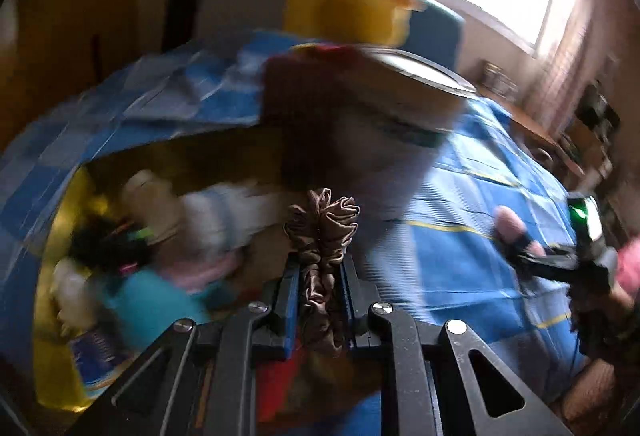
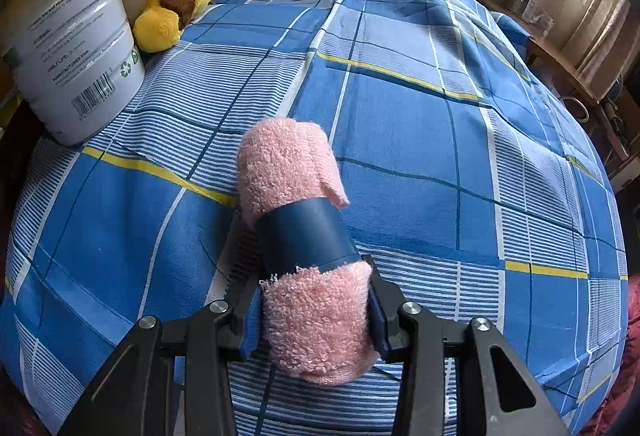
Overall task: Organize soft objects
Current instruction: 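Carry the scrunchie into the gold tray and open the left gripper while the right holds the towel roll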
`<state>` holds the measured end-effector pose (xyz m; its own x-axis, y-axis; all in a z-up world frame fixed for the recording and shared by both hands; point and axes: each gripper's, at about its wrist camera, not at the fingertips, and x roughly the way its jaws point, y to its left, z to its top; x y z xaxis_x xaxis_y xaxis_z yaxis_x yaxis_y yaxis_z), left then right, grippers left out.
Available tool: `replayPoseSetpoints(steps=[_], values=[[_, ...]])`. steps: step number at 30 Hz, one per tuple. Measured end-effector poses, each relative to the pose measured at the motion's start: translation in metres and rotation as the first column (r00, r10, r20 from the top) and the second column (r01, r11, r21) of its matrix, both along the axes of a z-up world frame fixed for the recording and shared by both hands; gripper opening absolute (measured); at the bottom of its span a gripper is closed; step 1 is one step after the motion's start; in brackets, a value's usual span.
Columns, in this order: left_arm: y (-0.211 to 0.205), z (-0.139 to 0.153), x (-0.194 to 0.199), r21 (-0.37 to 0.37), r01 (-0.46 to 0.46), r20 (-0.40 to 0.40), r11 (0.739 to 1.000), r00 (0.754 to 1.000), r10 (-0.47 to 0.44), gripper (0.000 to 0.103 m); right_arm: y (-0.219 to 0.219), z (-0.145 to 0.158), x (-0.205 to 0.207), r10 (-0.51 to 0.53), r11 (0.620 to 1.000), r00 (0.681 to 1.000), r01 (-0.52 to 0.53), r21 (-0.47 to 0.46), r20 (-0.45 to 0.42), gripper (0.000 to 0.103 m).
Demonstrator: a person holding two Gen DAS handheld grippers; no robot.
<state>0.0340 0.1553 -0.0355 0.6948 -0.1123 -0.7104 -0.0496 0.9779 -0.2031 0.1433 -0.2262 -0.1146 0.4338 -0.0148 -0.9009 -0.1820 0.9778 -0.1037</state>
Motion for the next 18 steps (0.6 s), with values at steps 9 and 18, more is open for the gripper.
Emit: replayPoseSetpoints(steps=[9, 18], values=[[0.065, -0.031, -0.007, -0.080, -0.080, -0.072, 0.994, 0.995, 0.074, 0.025, -0.002, -0.001, 0.002, -0.014, 1.000, 1.000, 0.014, 0.009, -0.003, 0.043], [0.058, -0.018, -0.021, -0.055, -0.010, -0.023, 0.998, 1.000, 0.009, 0.065, -0.007, -0.001, 0.004, -0.049, 0.998, 0.999, 0.050, 0.047, -0.016, 0.043]])
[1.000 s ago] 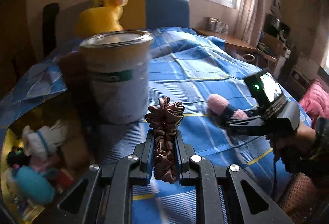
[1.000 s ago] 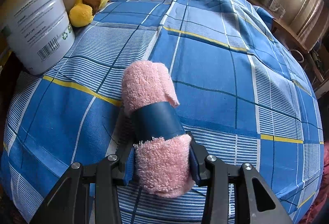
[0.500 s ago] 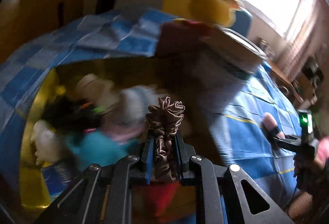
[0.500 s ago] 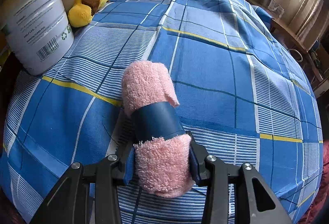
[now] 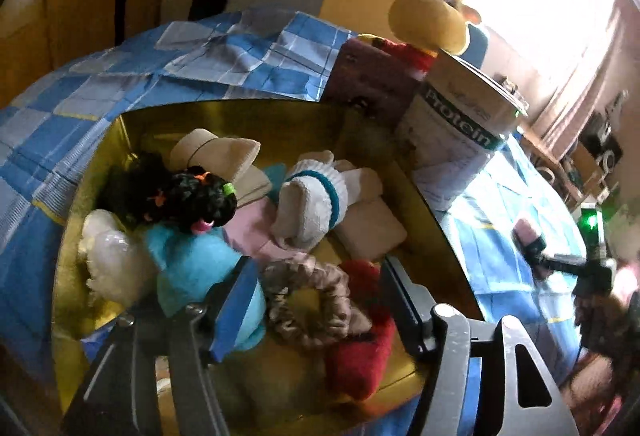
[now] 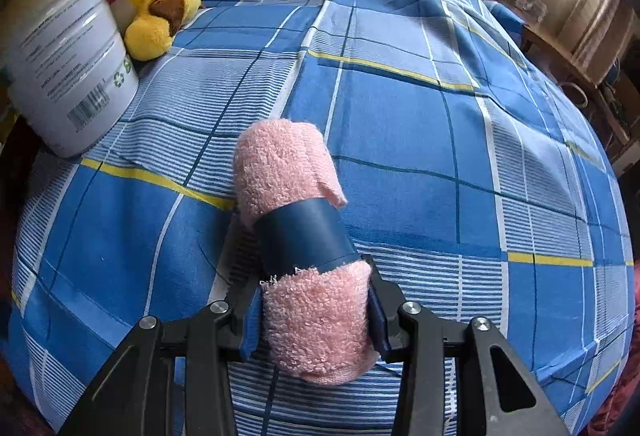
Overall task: Organize soft objects
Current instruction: 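Carry the scrunchie into the gold tray and open the left gripper while the right holds the towel roll, then carry the pink towel roll over the gold tray with the right gripper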
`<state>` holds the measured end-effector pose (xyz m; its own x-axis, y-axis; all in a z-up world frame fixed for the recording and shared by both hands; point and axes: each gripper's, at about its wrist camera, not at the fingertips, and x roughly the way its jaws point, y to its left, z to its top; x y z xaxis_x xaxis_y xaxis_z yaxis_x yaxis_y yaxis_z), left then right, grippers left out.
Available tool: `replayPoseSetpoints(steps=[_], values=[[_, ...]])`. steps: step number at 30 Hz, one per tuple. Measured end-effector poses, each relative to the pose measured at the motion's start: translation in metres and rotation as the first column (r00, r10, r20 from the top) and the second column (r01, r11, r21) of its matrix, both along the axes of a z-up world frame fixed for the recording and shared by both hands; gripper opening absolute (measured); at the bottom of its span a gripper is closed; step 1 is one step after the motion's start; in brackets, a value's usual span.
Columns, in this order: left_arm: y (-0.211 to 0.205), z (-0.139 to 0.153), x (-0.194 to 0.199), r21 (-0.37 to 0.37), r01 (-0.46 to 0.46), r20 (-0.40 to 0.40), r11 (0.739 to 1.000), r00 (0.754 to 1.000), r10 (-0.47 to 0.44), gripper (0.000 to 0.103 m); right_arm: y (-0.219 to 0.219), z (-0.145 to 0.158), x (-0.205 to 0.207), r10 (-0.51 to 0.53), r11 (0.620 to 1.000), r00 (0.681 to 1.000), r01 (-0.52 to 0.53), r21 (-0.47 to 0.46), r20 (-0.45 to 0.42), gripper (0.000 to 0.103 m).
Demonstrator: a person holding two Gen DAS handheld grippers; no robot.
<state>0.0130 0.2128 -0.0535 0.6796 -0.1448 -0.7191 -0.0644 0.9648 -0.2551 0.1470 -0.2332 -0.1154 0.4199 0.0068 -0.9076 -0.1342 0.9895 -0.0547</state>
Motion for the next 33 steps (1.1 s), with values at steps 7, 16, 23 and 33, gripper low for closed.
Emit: replayPoseSetpoints(steps=[7, 16, 23, 33], values=[[0.004, 0.009, -0.019, 0.085, -0.003, 0.034, 0.996, 0.999, 0.000, 0.072, -0.017, 0.010, 0.016, -0.140, 0.988, 0.990, 0.141, 0.055, -0.021, 0.037], [0.014, 0.024, -0.023, 0.075, -0.025, 0.076, 0.997, 0.997, 0.019, 0.075, -0.006, 0.100, 0.114, -0.286, 0.958, 0.957, 0.284, 0.047, 0.055, 0.037], [0.024, 0.032, -0.027, 0.075, -0.041, 0.099, 0.996, 0.995, 0.033, 0.079, 0.073, 0.201, 0.211, -0.242, 0.969, 0.954, 0.247, -0.006, 0.177, 0.037], [0.048, 0.036, -0.029, 0.041, -0.114, 0.101, 0.993, 0.989, 0.110, 0.083, 0.278, 0.295, 0.251, 0.187, 0.982, 0.914, -0.177, -0.061, 0.360, 0.037]])
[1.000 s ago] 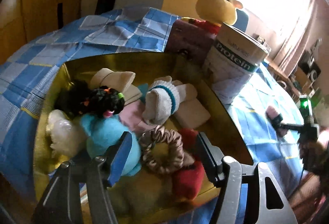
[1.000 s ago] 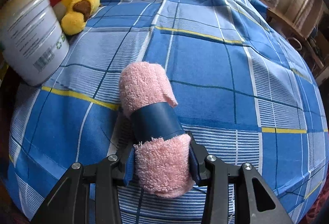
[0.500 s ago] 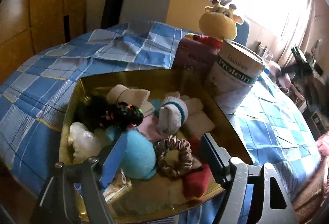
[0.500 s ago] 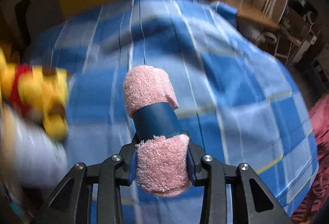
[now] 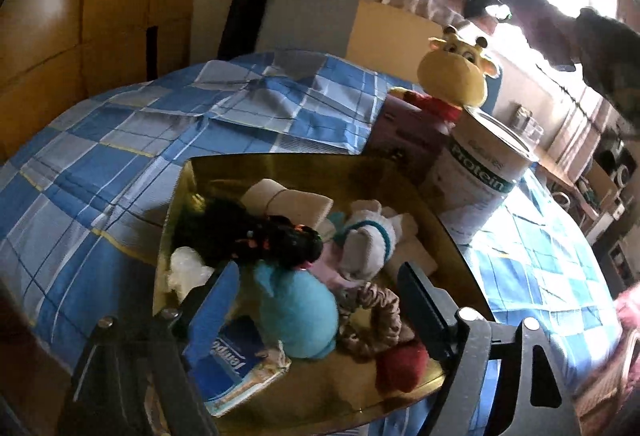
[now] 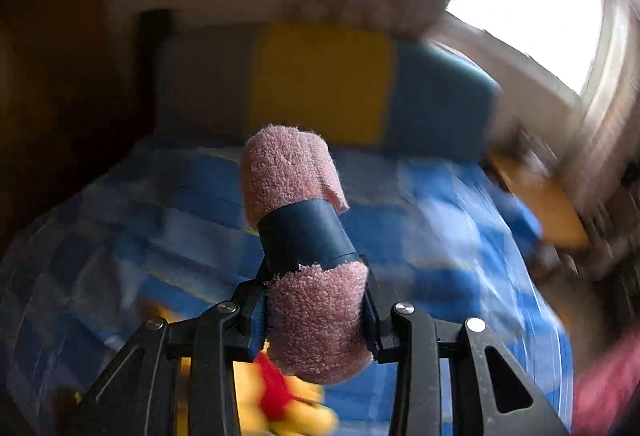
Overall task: Organize soft objects
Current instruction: 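Carry the pink towel roll over the gold tray with the right gripper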
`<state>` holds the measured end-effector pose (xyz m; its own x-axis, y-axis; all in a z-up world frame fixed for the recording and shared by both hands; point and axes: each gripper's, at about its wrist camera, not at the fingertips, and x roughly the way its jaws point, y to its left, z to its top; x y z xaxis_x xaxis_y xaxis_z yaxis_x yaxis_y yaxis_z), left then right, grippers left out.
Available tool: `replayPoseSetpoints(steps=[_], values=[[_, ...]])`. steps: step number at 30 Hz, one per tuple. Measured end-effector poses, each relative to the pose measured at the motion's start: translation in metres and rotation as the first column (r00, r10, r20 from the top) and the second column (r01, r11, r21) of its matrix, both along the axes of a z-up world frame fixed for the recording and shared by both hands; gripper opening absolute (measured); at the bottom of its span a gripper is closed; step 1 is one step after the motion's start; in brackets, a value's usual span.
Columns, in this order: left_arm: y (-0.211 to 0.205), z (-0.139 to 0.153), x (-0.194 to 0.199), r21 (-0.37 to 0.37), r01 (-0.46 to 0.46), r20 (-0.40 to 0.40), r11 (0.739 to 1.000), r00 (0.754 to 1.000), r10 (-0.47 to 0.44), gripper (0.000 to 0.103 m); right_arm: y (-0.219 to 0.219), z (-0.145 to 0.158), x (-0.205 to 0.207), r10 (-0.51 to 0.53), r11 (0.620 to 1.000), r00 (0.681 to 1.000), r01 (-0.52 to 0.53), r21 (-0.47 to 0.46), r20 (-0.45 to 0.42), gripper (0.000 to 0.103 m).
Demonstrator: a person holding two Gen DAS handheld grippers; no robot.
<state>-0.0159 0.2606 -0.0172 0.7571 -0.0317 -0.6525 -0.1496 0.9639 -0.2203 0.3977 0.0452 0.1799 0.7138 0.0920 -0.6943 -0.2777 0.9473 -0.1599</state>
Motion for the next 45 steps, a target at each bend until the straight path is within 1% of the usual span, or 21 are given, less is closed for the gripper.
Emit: replayPoseSetpoints(steps=[1, 3, 5, 7, 9, 10, 12, 13, 15, 18, 20, 22, 24, 30, 32, 34, 37, 42, 45], values=[[0.002, 0.000, 0.000, 0.004, -0.010, -0.002, 1.000, 1.000, 0.010, 0.084, 0.024, -0.001, -0.011, 0.081, 0.997, 0.997, -0.081, -0.002, 0.006, 0.037], [0.005, 0.000, 0.001, 0.027, -0.045, -0.016, 0.999, 0.999, 0.045, 0.084, 0.066, -0.013, -0.038, 0.235, 0.971, 0.972, -0.235, -0.041, -0.001, 0.037], [0.011, 0.000, 0.000, 0.034, -0.085, -0.033, 0.996, 0.996, 0.087, 0.084, 0.096, -0.030, -0.068, 0.351, 0.932, 0.936, -0.353, -0.087, -0.033, 0.037], [0.016, -0.002, -0.001, 0.036, -0.126, -0.043, 0.991, 0.991, 0.128, 0.084, 0.115, -0.052, -0.096, 0.421, 0.897, 0.903, -0.428, -0.110, -0.082, 0.037], [0.023, -0.003, -0.003, 0.029, -0.170, -0.060, 0.985, 0.983, 0.171, 0.084, 0.127, -0.077, -0.124, 0.472, 0.864, 0.872, -0.487, -0.129, -0.132, 0.037], [0.026, -0.003, -0.005, 0.022, -0.181, -0.063, 0.983, 0.981, 0.182, 0.084, 0.133, -0.096, -0.142, 0.496, 0.843, 0.851, -0.520, -0.138, -0.174, 0.037], [0.029, -0.002, -0.008, 0.025, -0.204, -0.060, 0.979, 0.977, 0.205, 0.084, 0.135, -0.123, -0.164, 0.509, 0.827, 0.831, -0.545, -0.141, -0.226, 0.037], [0.029, 0.000, -0.011, 0.035, -0.215, -0.052, 0.976, 0.975, 0.216, 0.085, 0.134, -0.141, -0.178, 0.511, 0.822, 0.819, -0.554, -0.129, -0.263, 0.037], [0.030, 0.003, -0.015, 0.048, -0.225, -0.039, 0.973, 0.973, 0.227, 0.087, 0.129, -0.164, -0.196, 0.508, 0.820, 0.806, -0.560, -0.117, -0.302, 0.037], [0.030, 0.007, -0.020, 0.053, -0.236, -0.027, 0.970, 0.971, 0.237, 0.088, 0.114, -0.201, -0.218, 0.478, 0.841, 0.797, -0.536, -0.067, -0.369, 0.037], [0.029, 0.007, -0.022, 0.061, -0.240, -0.025, 0.969, 0.970, 0.242, 0.089, 0.097, -0.219, -0.228, 0.449, 0.864, 0.799, -0.502, -0.033, -0.400, 0.037], [0.027, 0.007, -0.023, 0.072, -0.238, -0.022, 0.969, 0.971, 0.240, 0.090, 0.087, -0.232, -0.236, 0.428, 0.878, 0.807, -0.479, -0.026, -0.407, 0.037], [0.024, 0.007, -0.024, 0.083, -0.238, -0.020, 0.968, 0.970, 0.241, 0.091, 0.080, -0.238, -0.249, 0.418, 0.889, 0.808, -0.458, 0.005, -0.414, 0.037], [0.013, 0.006, -0.027, 0.089, -0.224, -0.025, 0.970, 0.974, 0.227, 0.093, 0.059, -0.249, -0.273, 0.374, 0.922, 0.841, -0.384, 0.057, -0.391, 0.037], [0.011, 0.006, -0.028, 0.092, -0.222, -0.025, 0.971, 0.974, 0.225, 0.095, 0.056, -0.252, -0.283, 0.358, 0.928, 0.860, -0.372, 0.032, -0.364, 0.036], [0.009, 0.006, -0.029, 0.094, -0.221, -0.023, 0.971, 0.974, 0.225, 0.096, 0.055, -0.252, -0.289, 0.353, 0.929, 0.868, -0.370, 0.018, -0.349, 0.036], [0.006, 0.006, -0.029, 0.097, -0.218, -0.025, 0.971, 0.975, 0.221, 0.097, 0.057, -0.251, -0.302, 0.332, 0.931, 0.890, -0.363, -0.046, -0.313, 0.036], [0.002, 0.005, -0.031, 0.104, -0.217, -0.020, 0.971, 0.975, 0.220, 0.101, 0.058, -0.258, -0.306, 0.314, 0.938, 0.892, -0.344, -0.038, -0.325, 0.036], [0.001, 0.005, -0.031, 0.105, -0.219, -0.019, 0.970, 0.975, 0.222, 0.102, 0.063, -0.265, -0.306, 0.304, 0.938, 0.895, -0.340, -0.059, -0.327, 0.035]])
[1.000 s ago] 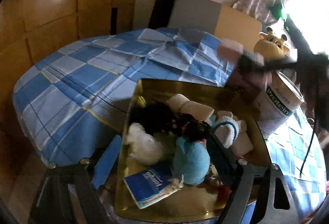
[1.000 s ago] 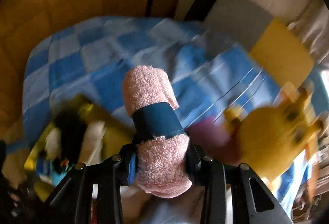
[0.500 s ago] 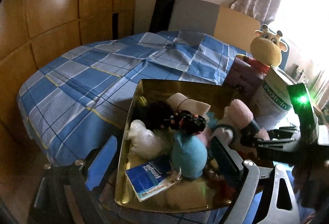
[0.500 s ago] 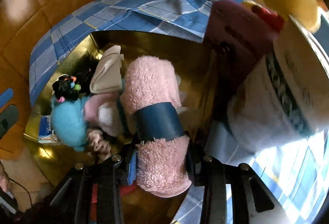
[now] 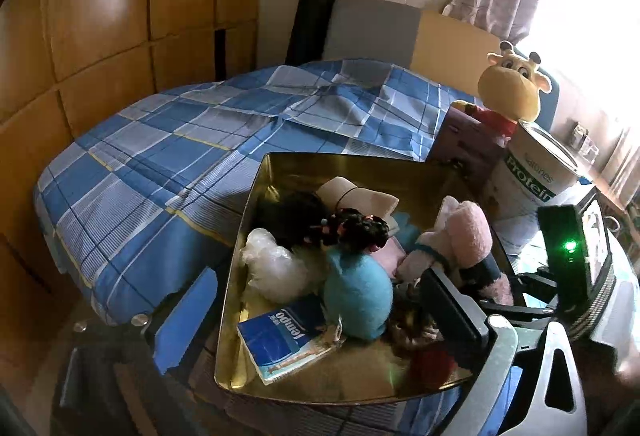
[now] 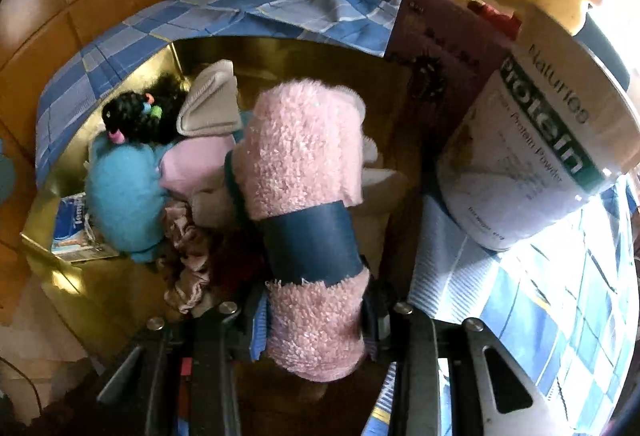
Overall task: Organize soft objects
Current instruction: 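Carry the pink towel roll over the gold tray with the right gripper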
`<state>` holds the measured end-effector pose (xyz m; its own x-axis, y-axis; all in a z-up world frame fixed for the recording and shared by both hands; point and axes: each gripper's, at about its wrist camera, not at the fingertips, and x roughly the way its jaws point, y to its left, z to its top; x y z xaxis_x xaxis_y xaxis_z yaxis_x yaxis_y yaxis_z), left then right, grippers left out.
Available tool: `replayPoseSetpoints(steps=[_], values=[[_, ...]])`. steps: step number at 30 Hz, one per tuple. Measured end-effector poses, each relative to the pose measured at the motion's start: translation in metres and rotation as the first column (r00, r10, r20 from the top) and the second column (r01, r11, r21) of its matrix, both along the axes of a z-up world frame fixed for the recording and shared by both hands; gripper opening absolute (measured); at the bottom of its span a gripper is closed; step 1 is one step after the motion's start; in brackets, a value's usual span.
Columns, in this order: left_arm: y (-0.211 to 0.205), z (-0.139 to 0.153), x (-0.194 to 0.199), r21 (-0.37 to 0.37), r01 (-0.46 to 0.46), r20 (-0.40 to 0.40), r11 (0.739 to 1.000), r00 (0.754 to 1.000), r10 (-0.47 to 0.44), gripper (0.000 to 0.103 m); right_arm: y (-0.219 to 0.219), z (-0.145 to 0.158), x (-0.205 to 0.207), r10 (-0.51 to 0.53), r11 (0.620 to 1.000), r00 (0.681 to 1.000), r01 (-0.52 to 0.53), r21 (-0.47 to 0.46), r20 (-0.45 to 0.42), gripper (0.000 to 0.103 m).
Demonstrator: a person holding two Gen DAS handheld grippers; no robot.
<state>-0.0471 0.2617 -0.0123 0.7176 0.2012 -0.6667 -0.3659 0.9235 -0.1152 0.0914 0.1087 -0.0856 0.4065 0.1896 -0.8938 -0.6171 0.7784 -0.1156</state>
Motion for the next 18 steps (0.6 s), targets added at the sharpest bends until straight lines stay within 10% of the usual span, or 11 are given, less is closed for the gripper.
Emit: replayPoseSetpoints(steps=[18], values=[[0.006, -0.011, 0.005, -0.014, -0.018, -0.024, 1.000, 1.000, 0.018, 0.103, 0.012, 0.031, -0.027, 0.031, 0.995, 0.985, -0.047, 0.089, 0.171, 0.063]])
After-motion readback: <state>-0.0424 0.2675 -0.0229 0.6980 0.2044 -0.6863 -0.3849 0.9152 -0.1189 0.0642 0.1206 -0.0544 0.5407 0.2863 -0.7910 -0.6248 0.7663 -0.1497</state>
